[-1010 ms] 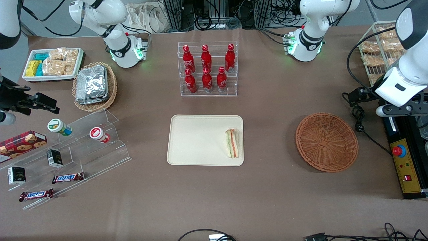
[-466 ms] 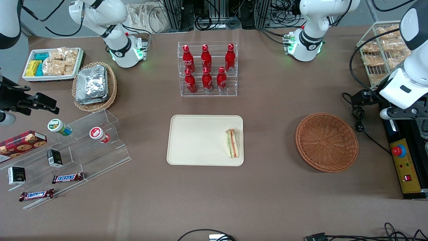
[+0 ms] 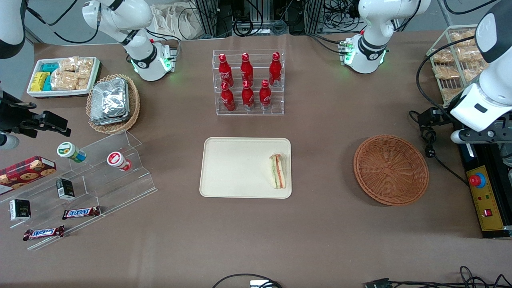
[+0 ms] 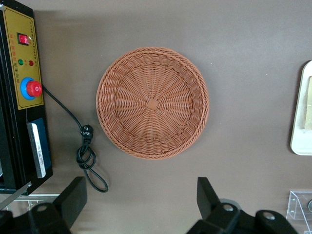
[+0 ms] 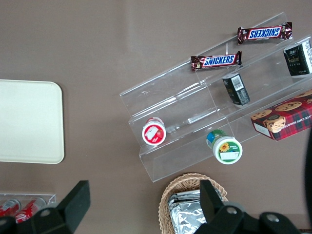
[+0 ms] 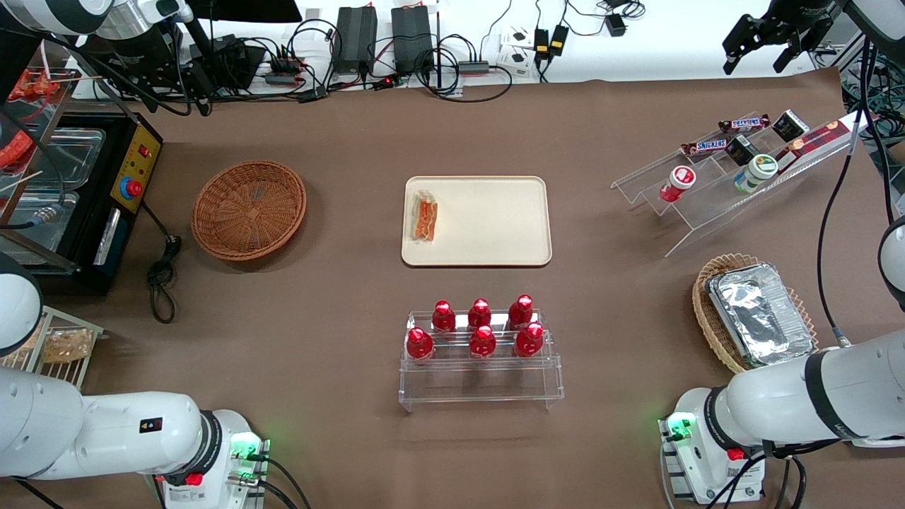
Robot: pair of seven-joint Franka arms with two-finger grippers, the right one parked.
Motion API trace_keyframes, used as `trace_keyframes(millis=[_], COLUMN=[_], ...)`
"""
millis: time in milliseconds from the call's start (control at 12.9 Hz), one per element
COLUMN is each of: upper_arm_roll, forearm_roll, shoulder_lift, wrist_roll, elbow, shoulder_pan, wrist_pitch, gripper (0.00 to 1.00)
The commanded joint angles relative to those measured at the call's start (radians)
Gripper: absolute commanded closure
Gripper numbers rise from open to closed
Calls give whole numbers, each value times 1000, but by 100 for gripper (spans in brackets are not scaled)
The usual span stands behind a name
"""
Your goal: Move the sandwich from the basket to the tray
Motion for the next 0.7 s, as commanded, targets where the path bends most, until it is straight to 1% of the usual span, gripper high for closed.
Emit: trace_keyframes(millis=[0,622], upper_arm_roll=[11,11], forearm_roll=[-3,-5], shoulder_lift=[-9,-12], wrist_roll=[12,10], elbow=[-13,-13], shoulder_pan=[-9,-3], wrist_pitch=[2,-4], gripper=[0,0])
